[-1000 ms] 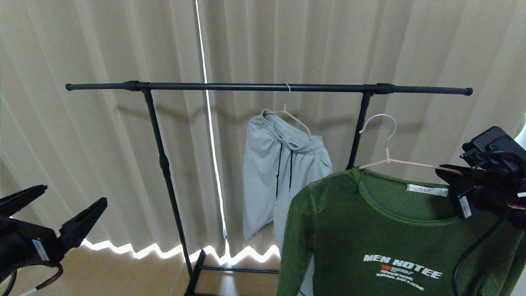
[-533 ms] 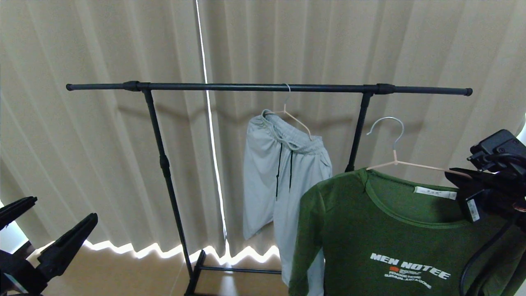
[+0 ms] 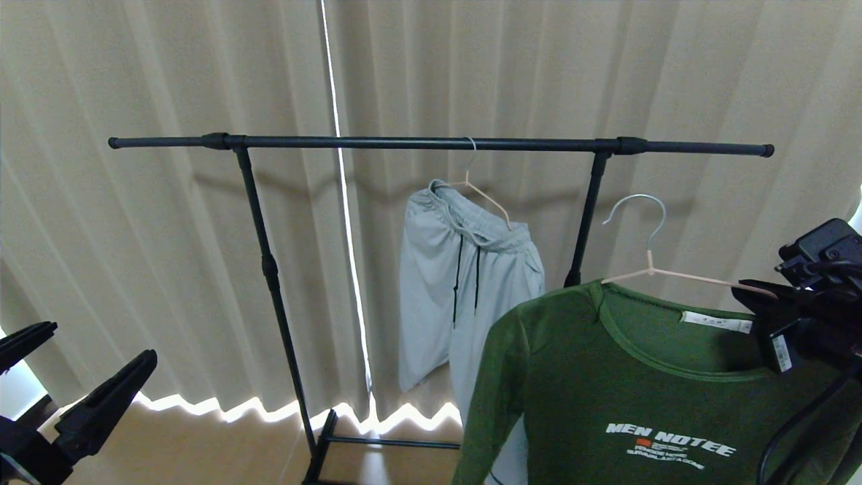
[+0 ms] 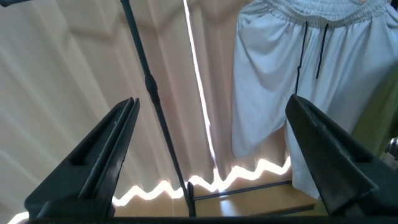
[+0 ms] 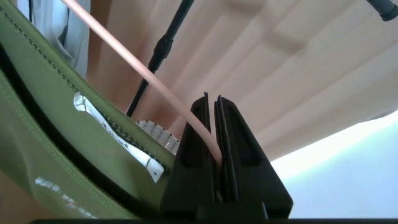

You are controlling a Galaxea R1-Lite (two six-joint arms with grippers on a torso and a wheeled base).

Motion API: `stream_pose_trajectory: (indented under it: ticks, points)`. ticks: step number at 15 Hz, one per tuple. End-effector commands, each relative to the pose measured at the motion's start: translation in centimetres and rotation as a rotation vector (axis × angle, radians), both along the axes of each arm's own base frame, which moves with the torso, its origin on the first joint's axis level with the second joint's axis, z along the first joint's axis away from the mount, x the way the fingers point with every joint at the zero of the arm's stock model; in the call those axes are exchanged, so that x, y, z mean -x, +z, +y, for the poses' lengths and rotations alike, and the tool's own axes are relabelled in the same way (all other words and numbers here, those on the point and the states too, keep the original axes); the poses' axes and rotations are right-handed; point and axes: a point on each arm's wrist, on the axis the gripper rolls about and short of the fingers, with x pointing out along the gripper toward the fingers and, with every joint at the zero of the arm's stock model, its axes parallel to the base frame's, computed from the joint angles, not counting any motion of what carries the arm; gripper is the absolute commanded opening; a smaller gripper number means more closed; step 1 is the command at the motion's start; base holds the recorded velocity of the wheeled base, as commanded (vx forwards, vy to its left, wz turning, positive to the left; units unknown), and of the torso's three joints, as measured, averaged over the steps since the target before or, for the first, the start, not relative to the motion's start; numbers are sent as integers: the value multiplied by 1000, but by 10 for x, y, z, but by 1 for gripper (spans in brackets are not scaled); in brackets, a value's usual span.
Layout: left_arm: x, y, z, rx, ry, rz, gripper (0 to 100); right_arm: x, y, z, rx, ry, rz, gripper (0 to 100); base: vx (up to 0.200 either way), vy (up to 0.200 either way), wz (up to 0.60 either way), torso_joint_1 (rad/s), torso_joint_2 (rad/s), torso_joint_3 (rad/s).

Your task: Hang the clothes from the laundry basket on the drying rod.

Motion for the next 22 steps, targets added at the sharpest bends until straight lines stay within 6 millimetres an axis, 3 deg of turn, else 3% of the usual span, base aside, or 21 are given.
stream_pose_trajectory:
  ticks: [1, 3, 19, 22]
  points:
    - [-1, 0, 0, -1, 0, 3, 100, 2, -1, 0, 0, 0, 2, 0, 0, 0, 0, 0, 0, 0]
    - [-1, -1, 0, -1, -1, 5, 100, 3, -3, 0, -1, 1, 9, 0, 0, 0, 0, 0, 0, 0]
    - [-8, -9, -1, 1, 0, 70, 100, 6, -5, -1, -16, -9, 15, 0, 0, 200, 0, 3, 3, 0]
    - [-5, -19, -1, -13, -2, 101, 100, 8, -10, -2, 11, -54, 69, 0, 0, 0, 0, 0, 0, 0]
